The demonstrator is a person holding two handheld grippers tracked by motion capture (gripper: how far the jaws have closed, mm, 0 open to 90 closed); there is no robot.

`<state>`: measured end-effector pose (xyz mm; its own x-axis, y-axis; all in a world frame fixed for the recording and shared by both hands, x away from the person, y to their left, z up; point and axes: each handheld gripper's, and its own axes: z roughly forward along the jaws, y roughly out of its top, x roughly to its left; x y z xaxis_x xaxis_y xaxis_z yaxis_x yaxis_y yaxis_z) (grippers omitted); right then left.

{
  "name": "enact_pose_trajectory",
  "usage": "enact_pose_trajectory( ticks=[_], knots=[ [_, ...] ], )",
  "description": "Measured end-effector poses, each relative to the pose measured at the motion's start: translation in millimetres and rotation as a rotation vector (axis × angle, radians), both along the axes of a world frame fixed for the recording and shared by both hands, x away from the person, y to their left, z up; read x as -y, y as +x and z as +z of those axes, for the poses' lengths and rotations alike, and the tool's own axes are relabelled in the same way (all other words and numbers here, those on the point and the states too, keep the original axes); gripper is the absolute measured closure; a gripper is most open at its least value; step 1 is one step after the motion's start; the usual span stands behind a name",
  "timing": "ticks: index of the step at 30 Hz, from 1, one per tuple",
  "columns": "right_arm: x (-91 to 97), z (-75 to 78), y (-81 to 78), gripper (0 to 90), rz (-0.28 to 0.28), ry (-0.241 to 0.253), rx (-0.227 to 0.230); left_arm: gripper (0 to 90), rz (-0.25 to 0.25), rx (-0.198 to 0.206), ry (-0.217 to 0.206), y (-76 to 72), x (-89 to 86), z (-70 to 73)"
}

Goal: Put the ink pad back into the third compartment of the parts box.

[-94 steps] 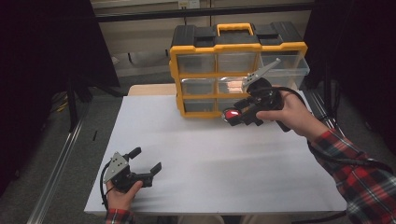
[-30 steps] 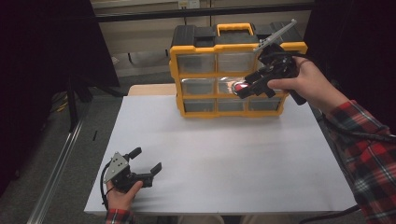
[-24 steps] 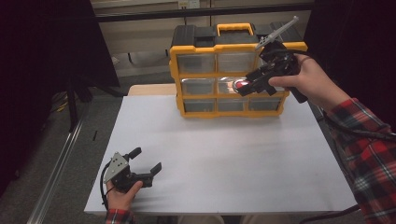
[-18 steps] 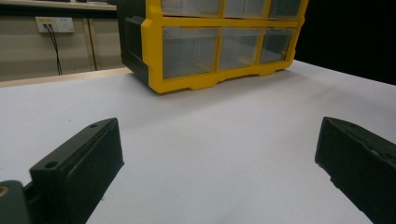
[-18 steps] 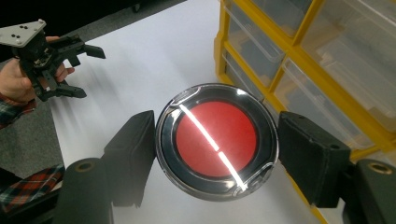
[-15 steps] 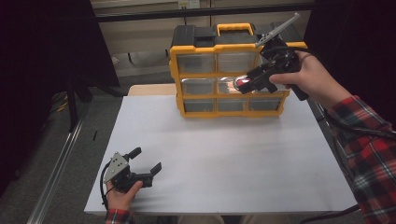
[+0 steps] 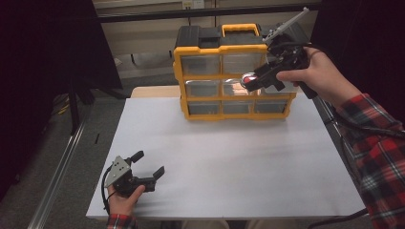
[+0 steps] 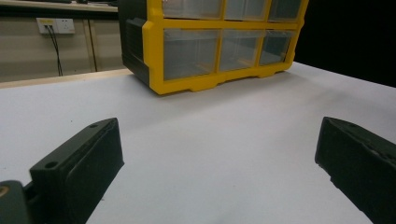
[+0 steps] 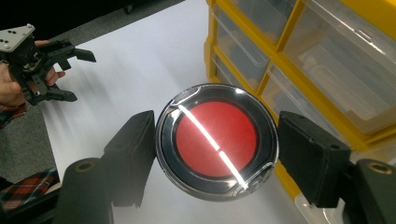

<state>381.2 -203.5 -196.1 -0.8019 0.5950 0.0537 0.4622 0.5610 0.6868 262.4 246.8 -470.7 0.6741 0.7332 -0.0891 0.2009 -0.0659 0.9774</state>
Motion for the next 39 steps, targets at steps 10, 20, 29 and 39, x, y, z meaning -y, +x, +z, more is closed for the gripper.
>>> enact_pose_trajectory(
  ticks=[10,20,29,39],
  knots=[
    [5.8,7.0,4.0,30.1,-0.023,0.0,0.008,0.9,0.0,0.0,0.002,0.0,-0.1,0.0],
    [9.8,10.4,6.8,30.2,-0.033,-0.006,0.021,1.0,-0.009,0.0,0.0,0.4,0.2,-0.6],
    [17.8,15.8,7.7,30.2,-0.059,-0.004,0.018,1.1,-0.007,-0.001,0.002,0.4,0.8,-0.6],
    [28.0,18.8,10.0,30.1,-0.084,0.001,0.025,1.1,-0.008,0.001,0.008,0.6,0.5,-0.5]
  ],
)
